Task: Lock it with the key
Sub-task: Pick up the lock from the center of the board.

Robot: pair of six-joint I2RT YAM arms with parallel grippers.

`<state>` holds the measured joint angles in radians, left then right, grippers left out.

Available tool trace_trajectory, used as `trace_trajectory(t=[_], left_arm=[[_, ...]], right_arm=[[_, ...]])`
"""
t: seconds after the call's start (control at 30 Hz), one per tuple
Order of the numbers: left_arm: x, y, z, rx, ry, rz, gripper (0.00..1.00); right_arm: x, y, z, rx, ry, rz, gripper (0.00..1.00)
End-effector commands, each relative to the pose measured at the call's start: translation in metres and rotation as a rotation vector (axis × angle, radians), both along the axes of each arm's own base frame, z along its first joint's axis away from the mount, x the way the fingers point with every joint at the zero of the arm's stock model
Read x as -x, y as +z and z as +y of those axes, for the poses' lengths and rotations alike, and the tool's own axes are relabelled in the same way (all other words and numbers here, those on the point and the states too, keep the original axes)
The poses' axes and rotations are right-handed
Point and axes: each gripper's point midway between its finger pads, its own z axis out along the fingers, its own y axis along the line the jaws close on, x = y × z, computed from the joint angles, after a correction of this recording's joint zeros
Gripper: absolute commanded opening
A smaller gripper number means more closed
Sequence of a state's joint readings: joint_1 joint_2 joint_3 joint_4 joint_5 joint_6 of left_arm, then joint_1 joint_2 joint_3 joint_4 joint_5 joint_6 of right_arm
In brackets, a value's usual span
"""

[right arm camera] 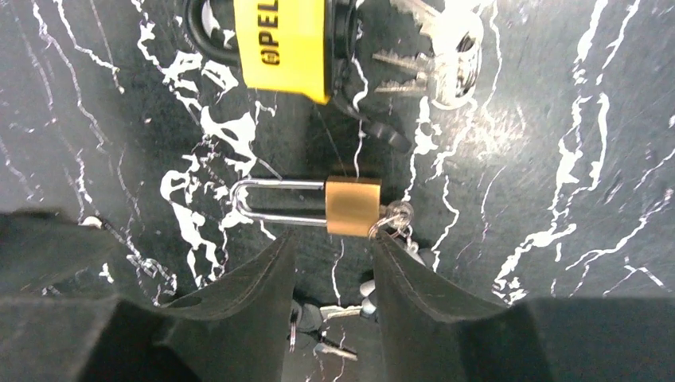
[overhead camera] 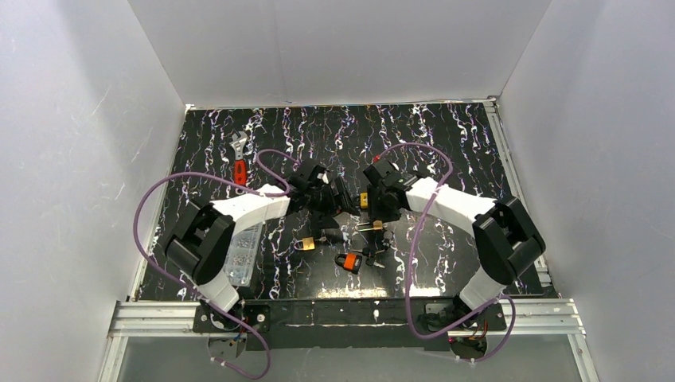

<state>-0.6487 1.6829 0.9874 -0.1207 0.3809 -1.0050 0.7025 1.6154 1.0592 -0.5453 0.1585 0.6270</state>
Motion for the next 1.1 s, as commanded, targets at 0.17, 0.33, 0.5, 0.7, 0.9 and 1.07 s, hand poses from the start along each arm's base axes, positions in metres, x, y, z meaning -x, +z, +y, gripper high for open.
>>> trace_trajectory(t=[0.17, 0.33, 0.5, 0.7, 0.9, 1.07], left_arm=[[0.006, 0.015, 0.032, -0.053, 0.007, -0.071, 0.78], [0.007, 0.013, 0.032, -0.049, 0.003, -0.067, 0.78], [0.008, 0.007, 0.03, -0.046, -0.001, -0.049, 0.78], [0.008, 0.002, 0.028, -0.044, -0.002, -0.033, 0.77], [0.008, -0.001, 0.026, -0.039, 0.0, -0.023, 0.77], [0.008, -0.002, 0.026, -0.039, 0.001, -0.021, 0.77]], right_arm=[[-0.015, -0.015, -0.009, 0.158, 0.063, 0.003, 0.51], [-0.016, -0.022, -0.004, 0.151, 0.071, 0.02, 0.49], [-0.016, -0.025, -0.003, 0.153, 0.069, 0.022, 0.46], [-0.018, -0.025, -0.004, 0.174, 0.073, 0.017, 0.45], [-0.017, -0.026, -0.004, 0.189, 0.073, 0.025, 0.46], [-0.014, -0.028, 0.0, 0.167, 0.064, 0.047, 0.44]])
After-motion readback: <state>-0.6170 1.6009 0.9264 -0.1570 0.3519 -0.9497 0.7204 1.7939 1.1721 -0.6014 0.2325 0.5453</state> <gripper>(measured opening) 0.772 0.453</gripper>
